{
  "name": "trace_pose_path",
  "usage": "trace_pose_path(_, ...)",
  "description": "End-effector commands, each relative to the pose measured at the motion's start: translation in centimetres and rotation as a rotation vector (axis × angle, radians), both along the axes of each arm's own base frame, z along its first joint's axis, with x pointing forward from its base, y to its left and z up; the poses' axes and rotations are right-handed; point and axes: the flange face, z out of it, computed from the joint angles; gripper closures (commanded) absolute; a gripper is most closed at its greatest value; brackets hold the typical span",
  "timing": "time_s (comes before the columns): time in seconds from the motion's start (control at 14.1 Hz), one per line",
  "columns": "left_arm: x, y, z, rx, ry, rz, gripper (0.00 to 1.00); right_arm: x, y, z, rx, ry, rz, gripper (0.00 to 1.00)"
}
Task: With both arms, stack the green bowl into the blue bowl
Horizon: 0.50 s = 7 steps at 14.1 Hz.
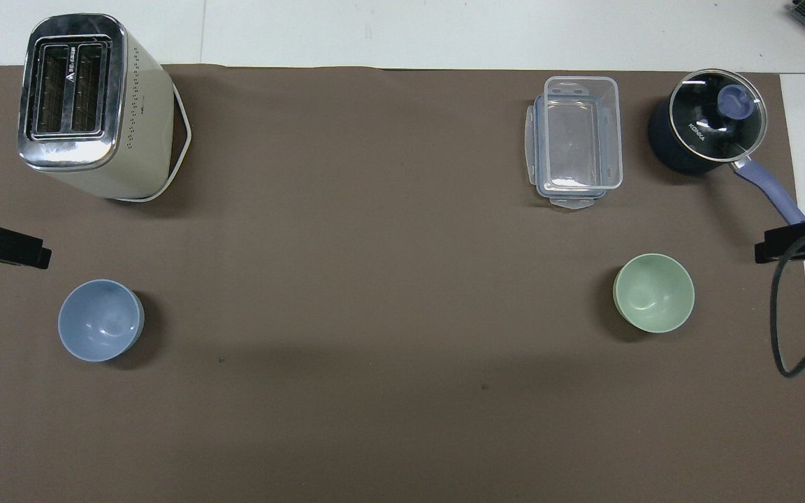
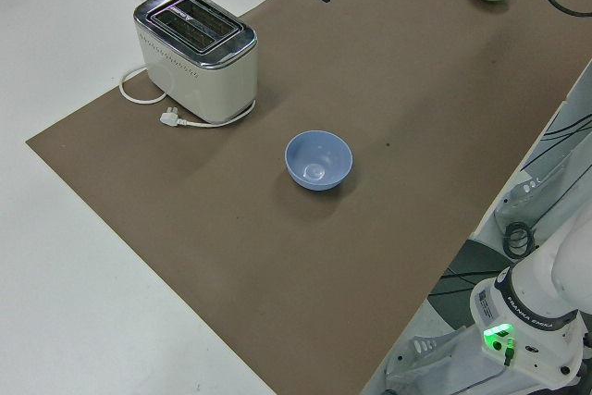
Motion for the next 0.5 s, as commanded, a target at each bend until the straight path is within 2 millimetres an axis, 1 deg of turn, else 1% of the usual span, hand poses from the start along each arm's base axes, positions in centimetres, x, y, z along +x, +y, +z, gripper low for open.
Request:
trace_pose_path(0.0,-0.81,0.39,-0.07,0.007,-0.008,0.010,0.00,-0.43,-0.02,0.24,0.023,-0.009,0.007,0.00)
trace_pose_path(0.21,-0.60,0.58,0.11,0.011,-0.013,0.015,0.00,-0.43,-0.10,0.31,0.023,-0.010,0.005,0.00)
trace_pose_path(0.42,-0.67,-0.26,0.09,0.009,-0.010,0.004,0.00,-0.43,-0.10,0.31,0.023,-0.010,0.005,0.00)
